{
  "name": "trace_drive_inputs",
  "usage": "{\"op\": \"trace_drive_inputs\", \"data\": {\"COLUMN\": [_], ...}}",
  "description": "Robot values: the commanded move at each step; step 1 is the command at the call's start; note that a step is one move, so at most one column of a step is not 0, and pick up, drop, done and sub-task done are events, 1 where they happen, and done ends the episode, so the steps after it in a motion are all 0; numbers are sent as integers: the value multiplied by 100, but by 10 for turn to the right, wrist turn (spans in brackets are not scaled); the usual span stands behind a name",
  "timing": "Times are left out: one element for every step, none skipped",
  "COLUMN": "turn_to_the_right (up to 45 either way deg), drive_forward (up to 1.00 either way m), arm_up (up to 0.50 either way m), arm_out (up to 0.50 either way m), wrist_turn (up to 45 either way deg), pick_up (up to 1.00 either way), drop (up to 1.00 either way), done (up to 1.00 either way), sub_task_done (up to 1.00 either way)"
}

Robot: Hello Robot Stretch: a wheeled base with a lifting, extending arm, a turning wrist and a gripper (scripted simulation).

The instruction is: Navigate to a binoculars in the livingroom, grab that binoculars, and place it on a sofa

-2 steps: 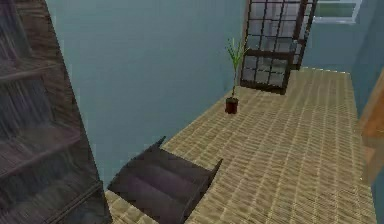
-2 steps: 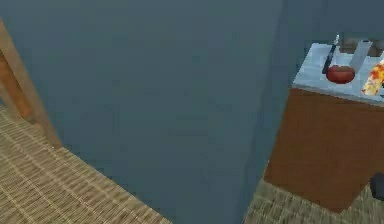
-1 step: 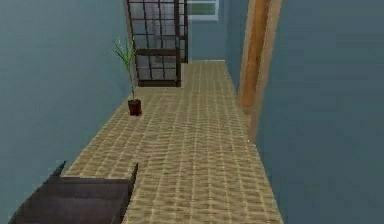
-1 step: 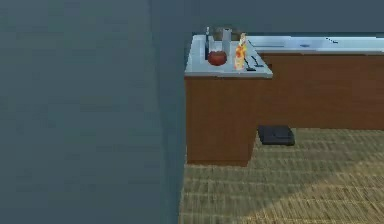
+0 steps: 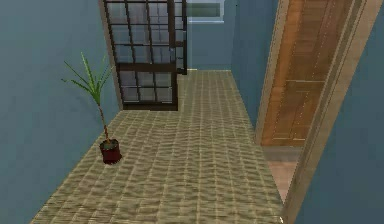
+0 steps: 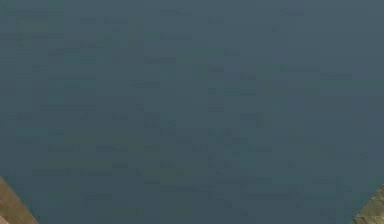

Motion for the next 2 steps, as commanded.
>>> {"op": "trace_drive_inputs", "data": {"turn_to_the_right": [30,30], "drive_forward": [0,0], "arm_up": [0,0], "arm_out": [0,0], "wrist_turn": [0,0], "pick_up": [0,0], "drop": [0,0], "done": [0,0], "sub_task_done": [0,0]}}
